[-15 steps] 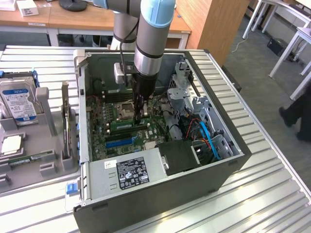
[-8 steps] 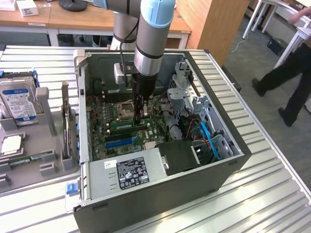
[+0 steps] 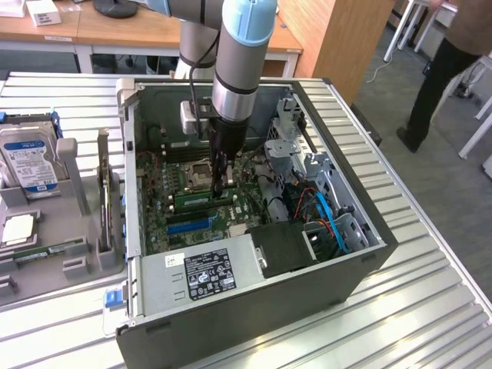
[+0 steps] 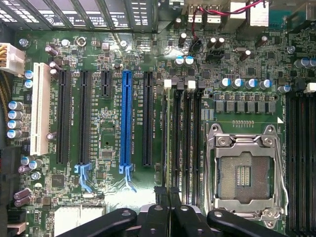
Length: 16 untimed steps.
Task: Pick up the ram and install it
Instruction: 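Insert the ram into the slot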
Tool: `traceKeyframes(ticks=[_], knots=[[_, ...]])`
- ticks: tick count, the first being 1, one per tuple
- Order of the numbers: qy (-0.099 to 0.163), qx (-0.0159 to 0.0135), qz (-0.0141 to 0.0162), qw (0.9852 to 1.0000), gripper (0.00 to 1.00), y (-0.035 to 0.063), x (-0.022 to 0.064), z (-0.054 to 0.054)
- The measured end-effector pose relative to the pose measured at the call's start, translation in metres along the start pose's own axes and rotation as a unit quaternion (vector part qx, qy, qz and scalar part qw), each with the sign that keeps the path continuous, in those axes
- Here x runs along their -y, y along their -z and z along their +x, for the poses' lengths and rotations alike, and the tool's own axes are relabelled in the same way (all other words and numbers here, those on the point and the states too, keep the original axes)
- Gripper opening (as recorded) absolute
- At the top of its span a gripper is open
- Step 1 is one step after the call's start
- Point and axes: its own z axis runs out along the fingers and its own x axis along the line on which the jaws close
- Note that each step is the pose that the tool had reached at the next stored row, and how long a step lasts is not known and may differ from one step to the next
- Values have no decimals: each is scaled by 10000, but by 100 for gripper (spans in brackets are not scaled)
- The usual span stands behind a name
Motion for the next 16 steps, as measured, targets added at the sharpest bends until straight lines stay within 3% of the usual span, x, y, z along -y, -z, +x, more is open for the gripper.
traceKeyframes(ticks=[12,16], knots=[[0,-1,0,10000,19,1,0,0],[0,0,0,10000,19,56,-3,-1]])
